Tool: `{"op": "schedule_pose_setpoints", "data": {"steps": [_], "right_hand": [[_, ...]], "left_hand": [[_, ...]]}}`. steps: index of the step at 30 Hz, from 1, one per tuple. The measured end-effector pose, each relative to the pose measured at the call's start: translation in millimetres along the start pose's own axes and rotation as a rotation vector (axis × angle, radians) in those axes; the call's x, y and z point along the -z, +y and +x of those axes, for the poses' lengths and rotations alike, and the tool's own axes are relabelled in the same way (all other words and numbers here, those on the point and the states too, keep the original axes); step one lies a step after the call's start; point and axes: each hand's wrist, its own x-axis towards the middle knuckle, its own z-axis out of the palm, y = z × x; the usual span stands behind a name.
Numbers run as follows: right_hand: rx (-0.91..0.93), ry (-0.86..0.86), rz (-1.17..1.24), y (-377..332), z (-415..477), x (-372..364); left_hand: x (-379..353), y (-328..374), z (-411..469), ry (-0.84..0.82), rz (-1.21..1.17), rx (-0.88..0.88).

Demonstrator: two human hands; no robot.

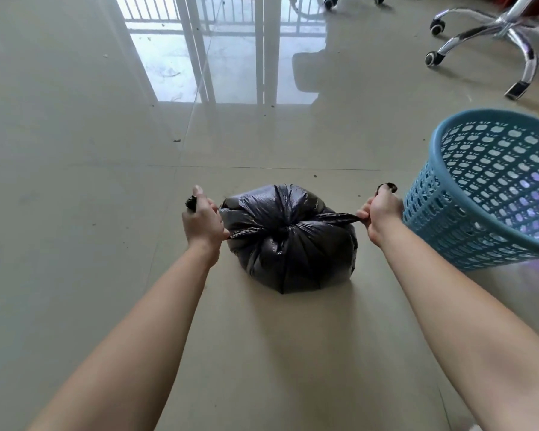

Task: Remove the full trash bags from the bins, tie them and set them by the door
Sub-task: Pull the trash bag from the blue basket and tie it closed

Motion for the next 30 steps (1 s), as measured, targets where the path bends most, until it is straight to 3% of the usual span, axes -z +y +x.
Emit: {"op": "schedule_pose_setpoints", "data": {"steps": [5, 10, 11, 13, 16, 19, 21, 23, 26, 30], "right_hand": [[0.18, -0.202, -0.22, -21, -8, -13], [0.215, -0.393, 0.12, -51, -39, -44], [0.245, -0.426, 0.071, -53, -44, -48], [0.284, -0.477, -0.251, -47, -48, -43], [0.154, -0.549, -0.707, -25, -43, -22], [0.112, -0.607, -0.892, -4, -34, -9], [0.182, -0.608, -0.945, 8, -37, -11], [0.311, -0.58, -1.006, 22, -36, -17], [0.469, -0.441, -1.043, 37, -36, -26], [0.599, -0.277, -0.988, 40, -39, -30]], "left_hand": [[-13, 12, -11, -0.073, 0.085, -0.153], [-34, 57, -17, -0.292, -0.247, 0.033], [-39, 58, -17, -0.296, -0.19, 0.021], [-42, 50, -14, -0.272, -0.007, 0.019], [-30, 33, -8, -0.192, 0.175, 0.228], [-14, 14, 0, -0.193, 0.265, 0.351], [-11, 7, -4, -0.275, 0.347, 0.351], [-14, -6, -6, -0.333, 0.347, 0.223], [-18, -22, -8, -0.257, 0.313, -0.104], [-24, -27, 1, -0.255, 0.582, -0.504]]}}
